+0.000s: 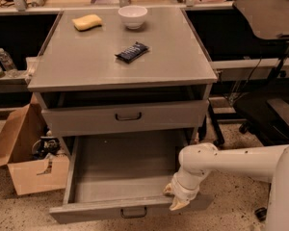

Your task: Open middle drawer

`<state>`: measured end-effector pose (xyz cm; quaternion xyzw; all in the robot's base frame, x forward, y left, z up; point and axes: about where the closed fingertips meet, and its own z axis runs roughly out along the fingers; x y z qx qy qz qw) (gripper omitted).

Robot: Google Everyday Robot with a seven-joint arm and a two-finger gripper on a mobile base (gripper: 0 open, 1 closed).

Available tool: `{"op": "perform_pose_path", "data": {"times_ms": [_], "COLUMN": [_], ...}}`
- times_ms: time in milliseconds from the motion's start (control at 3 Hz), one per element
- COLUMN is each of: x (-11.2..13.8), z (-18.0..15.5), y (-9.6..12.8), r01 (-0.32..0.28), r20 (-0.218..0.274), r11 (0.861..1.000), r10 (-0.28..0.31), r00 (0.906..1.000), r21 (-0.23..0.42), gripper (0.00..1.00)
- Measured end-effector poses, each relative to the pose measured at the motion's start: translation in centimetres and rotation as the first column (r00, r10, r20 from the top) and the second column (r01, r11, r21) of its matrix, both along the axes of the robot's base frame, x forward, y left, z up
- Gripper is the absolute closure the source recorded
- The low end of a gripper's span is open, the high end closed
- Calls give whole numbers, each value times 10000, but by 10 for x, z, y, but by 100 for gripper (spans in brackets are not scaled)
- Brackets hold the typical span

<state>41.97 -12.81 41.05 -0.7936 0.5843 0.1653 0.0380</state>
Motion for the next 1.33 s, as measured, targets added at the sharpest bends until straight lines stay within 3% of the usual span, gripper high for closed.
{"op": "perform_pose_path", "data": {"times_ms": [333,1333], "x": [0,0], "z": [0,0], "y": [0,0], "r01": [0,0], "r20": [0,-2], "r11": [10000,10000], "r10": [0,0], "r00": [10000,10000], "r21": [0,0], "gripper": [82,5]}}
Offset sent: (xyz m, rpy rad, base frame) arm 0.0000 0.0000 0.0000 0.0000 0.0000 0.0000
